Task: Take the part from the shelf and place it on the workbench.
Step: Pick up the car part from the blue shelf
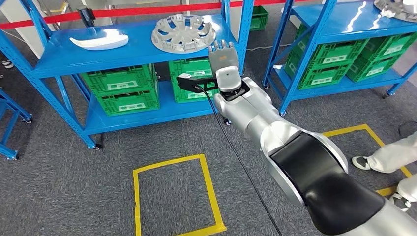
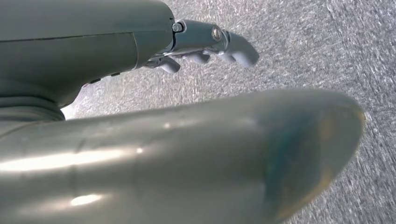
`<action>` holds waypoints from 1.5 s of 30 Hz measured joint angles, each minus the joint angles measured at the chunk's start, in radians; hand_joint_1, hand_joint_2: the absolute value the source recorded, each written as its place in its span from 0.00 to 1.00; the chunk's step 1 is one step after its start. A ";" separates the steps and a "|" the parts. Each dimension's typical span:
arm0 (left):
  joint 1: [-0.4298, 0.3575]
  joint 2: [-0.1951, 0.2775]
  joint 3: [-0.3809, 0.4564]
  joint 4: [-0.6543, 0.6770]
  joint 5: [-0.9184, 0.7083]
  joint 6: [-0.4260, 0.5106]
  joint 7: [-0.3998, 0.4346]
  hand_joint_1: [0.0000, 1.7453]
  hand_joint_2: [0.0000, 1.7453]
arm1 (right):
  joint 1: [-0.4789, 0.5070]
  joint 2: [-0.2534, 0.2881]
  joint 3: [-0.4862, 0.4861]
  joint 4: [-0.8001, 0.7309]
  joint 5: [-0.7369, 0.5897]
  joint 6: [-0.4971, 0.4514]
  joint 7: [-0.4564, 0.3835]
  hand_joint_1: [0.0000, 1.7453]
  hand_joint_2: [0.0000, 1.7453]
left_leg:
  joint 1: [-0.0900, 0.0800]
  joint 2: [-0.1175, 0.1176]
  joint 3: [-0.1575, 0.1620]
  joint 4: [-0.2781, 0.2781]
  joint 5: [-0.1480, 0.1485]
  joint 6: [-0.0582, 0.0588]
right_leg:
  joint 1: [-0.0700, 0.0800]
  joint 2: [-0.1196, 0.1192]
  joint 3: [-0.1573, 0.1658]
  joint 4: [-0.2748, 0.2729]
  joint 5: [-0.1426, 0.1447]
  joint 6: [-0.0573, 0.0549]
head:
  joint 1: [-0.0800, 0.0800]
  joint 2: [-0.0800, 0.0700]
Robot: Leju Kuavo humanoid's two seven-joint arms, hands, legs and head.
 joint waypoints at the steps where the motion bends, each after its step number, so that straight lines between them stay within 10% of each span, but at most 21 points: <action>1: 0.000 0.001 0.000 0.000 0.001 0.000 0.000 0.00 0.00 | 0.000 0.000 0.000 0.000 0.000 0.001 0.000 0.00 1.00 | 0.000 0.000 0.001 0.004 0.000 -0.006 | -0.003 0.000 0.009 -0.005 0.007 -0.003 | 0.002 0.000; 3: 0.000 0.001 0.000 0.000 0.002 0.000 -0.001 0.00 0.00 | -0.003 0.001 0.000 0.000 0.001 0.001 0.001 0.00 1.00 | 0.000 0.004 -0.014 0.044 -0.001 -0.017 | -0.009 -0.002 0.030 -0.013 0.013 -0.014 | 0.002 0.000; 8: 0.002 0.003 0.000 0.000 0.004 0.001 -0.001 0.00 0.00 | -0.001 0.005 0.000 0.000 0.002 -0.005 -0.024 0.00 1.00 | 0.014 0.012 -0.169 0.250 -0.076 -0.041 | -0.020 -0.002 0.067 -0.016 -0.018 -0.017 | 0.000 0.000; 12: 0.007 0.006 0.002 0.000 0.010 0.007 0.000 0.00 0.00 | 0.004 0.013 0.000 0.000 0.013 -0.021 -0.068 0.00 1.00 | 0.027 0.023 -0.129 0.055 0.061 -0.055 | -0.032 -0.001 0.106 -0.009 -0.054 0.005 | 0.000 0.000; 18: 0.009 0.004 0.013 0.001 0.014 0.018 0.005 0.00 0.00 | 0.008 0.036 0.000 0.000 0.027 -0.036 -0.105 0.00 1.00 | 0.023 0.023 -0.091 -0.002 0.081 -0.007 | -0.033 -0.003 0.107 0.029 -0.073 0.042 | 0.000 0.000; 22: 0.007 0.004 0.016 0.000 0.008 0.020 0.000 0.00 0.00 | 0.017 0.042 0.003 0.000 0.037 -0.045 -0.121 0.00 1.00 | 0.018 0.017 -0.070 -0.004 0.061 0.014 | -0.030 -0.004 -0.040 0.243 -0.139 0.046 | 0.002 0.000; 24: 0.008 0.004 0.017 0.000 0.005 0.021 0.000 0.00 0.00 | 0.029 0.042 0.004 0.000 0.040 -0.046 -0.125 0.00 1.00 | 0.012 0.011 -0.056 -0.004 0.047 0.017 | -0.026 -0.004 -0.088 0.271 -0.145 0.039 | 0.002 0.000; 29: 0.004 -0.006 0.018 0.000 0.001 0.021 0.000 0.00 0.00 | 0.036 0.049 0.007 0.000 0.045 -0.046 -0.133 0.00 1.00 | -0.002 0.006 -0.012 -0.007 0.009 0.009 | 0.007 0.000 -0.019 0.010 0.026 -0.015 | 0.004 0.000; 33: 0.003 -0.007 0.018 -0.001 -0.004 0.021 0.000 0.00 0.00 | 0.037 0.060 0.009 -0.001 0.046 -0.047 -0.136 0.00 1.00 | -0.002 0.008 0.000 0.012 0.005 -0.015 | 0.002 0.001 0.022 -0.028 0.027 -0.024 | 0.006 0.000; 39: 0.004 -0.004 0.018 -0.002 -0.006 0.021 0.001 0.00 0.00 | 0.046 0.070 0.011 -0.001 0.046 -0.047 -0.136 0.00 1.00 | 0.012 0.014 -0.162 0.243 -0.082 -0.045 | -0.009 0.001 0.069 -0.027 -0.008 -0.028 | -0.001 0.000; 42: 0.008 -0.003 0.018 -0.001 -0.006 0.021 0.003 0.00 0.00 | 0.051 0.071 0.011 -0.001 0.045 -0.047 -0.136 0.00 1.00 | 0.022 0.018 -0.139 0.101 0.028 -0.057 | -0.019 0.002 0.094 -0.013 -0.041 -0.013 | -0.002 0.000; 45: 0.007 -0.004 0.018 0.000 -0.006 0.021 0.003 0.00 0.00 | 0.051 0.072 0.011 -0.001 0.045 -0.047 -0.136 0.00 1.00 | 0.022 0.022 -0.113 -0.004 0.093 -0.042 | -0.018 0.002 0.101 -0.005 -0.064 0.008 | -0.006 0.000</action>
